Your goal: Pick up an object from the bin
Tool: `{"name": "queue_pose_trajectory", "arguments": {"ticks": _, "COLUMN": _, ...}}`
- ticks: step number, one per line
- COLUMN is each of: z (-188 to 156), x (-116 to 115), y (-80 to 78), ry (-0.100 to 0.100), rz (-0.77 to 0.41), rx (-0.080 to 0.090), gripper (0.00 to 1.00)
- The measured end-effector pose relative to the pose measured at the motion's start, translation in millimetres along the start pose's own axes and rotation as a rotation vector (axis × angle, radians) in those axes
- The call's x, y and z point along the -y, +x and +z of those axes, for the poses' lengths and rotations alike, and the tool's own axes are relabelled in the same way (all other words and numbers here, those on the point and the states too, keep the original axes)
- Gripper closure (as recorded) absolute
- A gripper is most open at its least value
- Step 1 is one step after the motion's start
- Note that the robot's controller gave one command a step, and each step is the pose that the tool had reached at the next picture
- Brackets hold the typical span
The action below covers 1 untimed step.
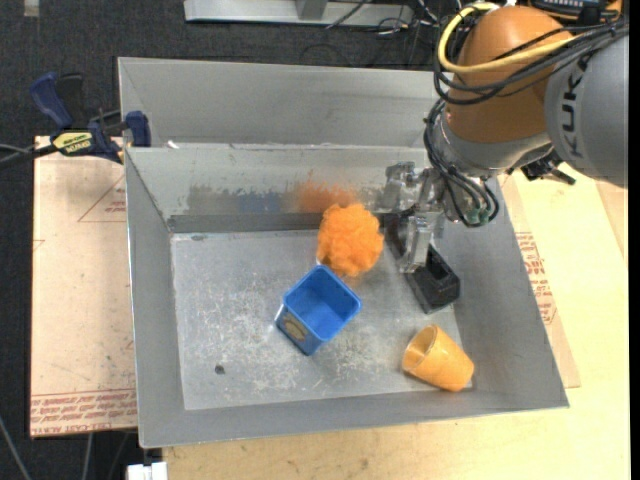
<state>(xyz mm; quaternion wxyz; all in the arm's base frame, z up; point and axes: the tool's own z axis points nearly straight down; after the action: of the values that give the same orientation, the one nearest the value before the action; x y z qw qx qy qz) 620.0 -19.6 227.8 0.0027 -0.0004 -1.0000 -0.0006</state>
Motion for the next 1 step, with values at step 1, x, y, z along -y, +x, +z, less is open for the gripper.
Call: {"name": "queue_pose_trajectory", "arguments": {"ticks": 1, "z": -5.2, "x": 0.0, "y": -1.1, "ry": 0.000, "rz": 0.000, "rx": 0.007, "gripper": 0.00}}
